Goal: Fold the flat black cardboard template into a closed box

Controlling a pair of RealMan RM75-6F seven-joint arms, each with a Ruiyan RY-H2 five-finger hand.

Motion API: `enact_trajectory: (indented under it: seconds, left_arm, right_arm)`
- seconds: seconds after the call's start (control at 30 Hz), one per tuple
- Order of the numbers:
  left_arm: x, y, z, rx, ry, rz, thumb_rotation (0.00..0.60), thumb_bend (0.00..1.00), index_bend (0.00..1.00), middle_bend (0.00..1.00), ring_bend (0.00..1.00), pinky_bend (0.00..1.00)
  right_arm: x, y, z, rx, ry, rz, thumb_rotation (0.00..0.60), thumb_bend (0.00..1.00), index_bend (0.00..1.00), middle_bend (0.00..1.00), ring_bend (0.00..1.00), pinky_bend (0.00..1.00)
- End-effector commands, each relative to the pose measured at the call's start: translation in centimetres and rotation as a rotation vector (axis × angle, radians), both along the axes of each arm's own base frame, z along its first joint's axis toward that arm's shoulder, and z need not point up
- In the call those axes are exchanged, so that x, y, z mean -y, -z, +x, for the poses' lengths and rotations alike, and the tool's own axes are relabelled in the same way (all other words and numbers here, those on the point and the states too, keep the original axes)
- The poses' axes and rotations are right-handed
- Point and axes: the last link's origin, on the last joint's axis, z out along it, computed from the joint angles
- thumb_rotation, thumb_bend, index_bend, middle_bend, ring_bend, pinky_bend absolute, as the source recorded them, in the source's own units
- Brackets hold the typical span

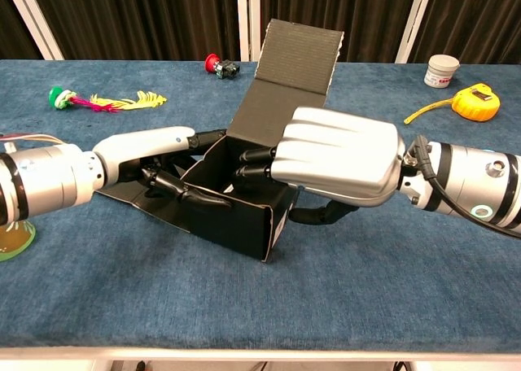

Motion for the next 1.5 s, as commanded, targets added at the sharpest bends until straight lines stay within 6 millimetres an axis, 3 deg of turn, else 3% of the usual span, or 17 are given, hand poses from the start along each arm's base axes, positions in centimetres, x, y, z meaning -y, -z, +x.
enact_trajectory:
  seconds: [0.03,0.13,0.27,0.43,0.73,1.13,1.5]
  left_arm:
    - [0.0,0.1,0.0,-0.006,0.003,0.000,0.338,0.00,0.01,0.11,0.48,0.88]
    - [-0.1,0.3,-0.1,-0.016,0.006,0.009,0.362,0.00,0.04,0.13,0.48,0.88]
    - [-0.2,0.5,0.0,-0.015,0.009,0.041,0.425,0.00,0.15,0.21,0.48,0.88]
    - [-0.2,0.7,-0.2,-0.033,0.028,0.081,0.433,0.00,0.24,0.29,0.50,0.88]
    - [-0.1,1.0,0.0,-0.027,0.020,0.089,0.433,0.00,0.25,0.31,0.50,0.88]
    - [-0.2,1.4,0.1,-0.015,0.002,0.122,0.476,0.00,0.30,0.37,0.52,0.88]
    - [-0.4,1.5,0.1,0.006,-0.030,0.134,0.487,0.00,0.30,0.38,0.52,0.88]
  right_arm:
    - [0.0,0.0,0.0,0.001,0.003,0.001,0.600,0.33,0.35,0.36,0.70,1.00]
    - [0.1,-0.2,0.2,0.012,0.004,-0.008,0.600,0.33,0.35,0.36,0.70,1.00]
    - [0.4,-0.5,0.3,0.034,0.017,-0.020,0.600,0.33,0.35,0.35,0.70,1.00]
    - [0.4,-1.0,0.1,0.046,0.031,-0.030,0.600,0.33,0.35,0.34,0.70,1.00]
    - [-0.1,-0.9,-0.9,0.050,0.068,-0.021,0.600,0.33,0.35,0.36,0.70,1.00]
    - [-0.5,-0.1,-1.8,0.013,0.104,-0.005,0.600,0.33,0.36,0.38,0.70,1.00]
    - [-0.6,0.4,-2.2,-0.037,0.118,0.011,0.600,0.37,0.51,0.48,0.72,1.00]
